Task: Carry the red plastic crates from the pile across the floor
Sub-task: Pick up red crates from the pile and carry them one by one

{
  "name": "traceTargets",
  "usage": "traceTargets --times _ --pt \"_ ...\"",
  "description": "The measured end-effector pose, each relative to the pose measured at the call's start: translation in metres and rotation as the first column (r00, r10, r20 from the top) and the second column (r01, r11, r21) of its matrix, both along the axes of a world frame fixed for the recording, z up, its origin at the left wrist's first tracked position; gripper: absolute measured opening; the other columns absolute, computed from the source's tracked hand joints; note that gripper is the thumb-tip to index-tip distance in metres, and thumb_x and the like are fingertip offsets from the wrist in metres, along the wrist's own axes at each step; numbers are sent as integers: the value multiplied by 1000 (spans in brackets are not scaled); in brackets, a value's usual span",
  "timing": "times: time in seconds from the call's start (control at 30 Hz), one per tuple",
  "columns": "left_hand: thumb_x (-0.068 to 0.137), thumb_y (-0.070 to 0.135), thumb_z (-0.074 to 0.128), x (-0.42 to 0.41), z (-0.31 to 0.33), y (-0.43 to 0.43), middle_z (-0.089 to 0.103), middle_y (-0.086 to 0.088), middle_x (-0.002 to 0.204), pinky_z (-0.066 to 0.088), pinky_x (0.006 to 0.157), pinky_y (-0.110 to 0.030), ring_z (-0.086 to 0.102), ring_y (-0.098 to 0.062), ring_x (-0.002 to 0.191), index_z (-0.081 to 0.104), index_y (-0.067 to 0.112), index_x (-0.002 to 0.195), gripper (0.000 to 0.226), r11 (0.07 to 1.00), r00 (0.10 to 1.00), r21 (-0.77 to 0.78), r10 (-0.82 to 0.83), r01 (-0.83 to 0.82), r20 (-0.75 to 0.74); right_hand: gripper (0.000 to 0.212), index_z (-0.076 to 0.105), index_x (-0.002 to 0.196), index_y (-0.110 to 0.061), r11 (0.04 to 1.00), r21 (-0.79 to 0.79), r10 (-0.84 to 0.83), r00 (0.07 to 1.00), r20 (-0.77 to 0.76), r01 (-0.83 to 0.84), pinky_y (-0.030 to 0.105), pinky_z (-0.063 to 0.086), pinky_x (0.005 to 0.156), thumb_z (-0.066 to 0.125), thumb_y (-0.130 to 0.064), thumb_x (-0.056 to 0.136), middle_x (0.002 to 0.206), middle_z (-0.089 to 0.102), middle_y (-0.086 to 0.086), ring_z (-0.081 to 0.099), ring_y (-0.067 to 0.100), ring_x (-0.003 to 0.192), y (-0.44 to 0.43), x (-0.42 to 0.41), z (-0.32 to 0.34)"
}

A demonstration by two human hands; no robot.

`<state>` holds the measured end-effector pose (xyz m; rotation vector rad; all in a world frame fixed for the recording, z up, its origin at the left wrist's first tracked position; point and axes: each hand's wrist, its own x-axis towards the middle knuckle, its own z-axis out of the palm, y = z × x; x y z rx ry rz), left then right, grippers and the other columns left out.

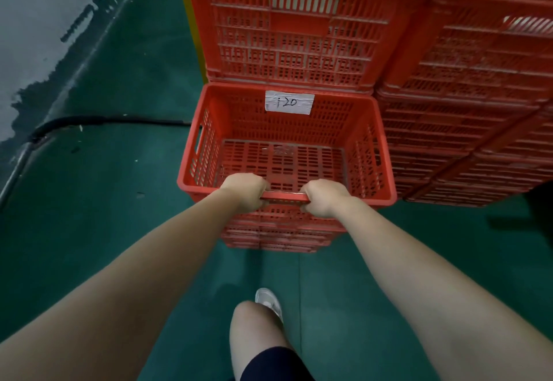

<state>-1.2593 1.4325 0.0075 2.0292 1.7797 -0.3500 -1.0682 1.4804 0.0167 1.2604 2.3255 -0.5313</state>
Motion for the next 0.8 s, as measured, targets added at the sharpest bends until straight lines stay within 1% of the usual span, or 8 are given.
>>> traceTargets --times 0.1,0.17,0.23,0.37,0.47,0.63,0.7,0.8 --pt "86 42 62 3 15 -4 65 4 107 51 79 -34 61 -22 102 62 27 115 32 999 1000 -47 10 -10 -11 27 65 111 -31 998 -55 -31 1000 -2 31 32 51 79 67 -34 84 105 66 -4 62 22 101 -3 6 15" --pt "86 43 62 4 31 -10 65 5 113 51 84 -36 60 -21 105 59 30 122 38 998 999 -46 38 -39 -7 43 59 126 -32 997 -56 -58 998 -25 57 35 51 88 67 -37 84 121 63 -4 59 22 112 -9 10 28" --pt "87 42 61 6 50 -21 63 5 118 49 87 -34 58 -20 110 55 31 127 42 997 997 -16 80 -80 17 51 53 133 -34 994 -46 -98 993 -72 95 37 50 92 66 -37 85 129 60 -4 57 21 117 -20 13 45" --pt "89 38 58 15 96 -62 63 6 121 46 84 -32 57 -19 113 56 32 126 38 980 985 108 161 -166 56 50 51 136 -33 989 -9 -145 969 -201 146 36 50 94 63 -33 88 132 60 -3 56 21 119 -59 21 88" --pt "90 37 56 24 129 -106 63 5 124 49 89 -33 57 -20 115 56 32 128 38 958 972 167 221 -232 81 50 49 139 -31 988 30 -142 955 -259 154 36 48 97 61 -33 90 139 55 -4 53 21 125 -98 25 121" --pt "89 37 53 35 186 -197 66 5 119 50 85 -31 61 -20 110 60 34 123 35 885 929 283 344 -370 138 46 51 135 -32 983 74 -124 907 -402 167 35 49 95 60 -33 91 136 57 -4 55 20 122 -174 24 181" --pt "88 38 53 34 205 -231 66 6 118 50 84 -31 61 -20 109 60 34 121 33 857 909 302 389 -417 150 45 52 134 -31 984 85 -103 893 -437 155 34 47 97 61 -33 90 135 58 -4 55 20 123 -205 21 201" --pt "87 40 56 25 233 -280 65 5 121 51 90 -34 60 -20 112 59 32 122 36 829 877 285 449 -480 172 48 53 134 -29 991 78 -59 879 -472 109 33 44 102 63 -33 88 135 58 -3 54 19 124 -242 7 227"
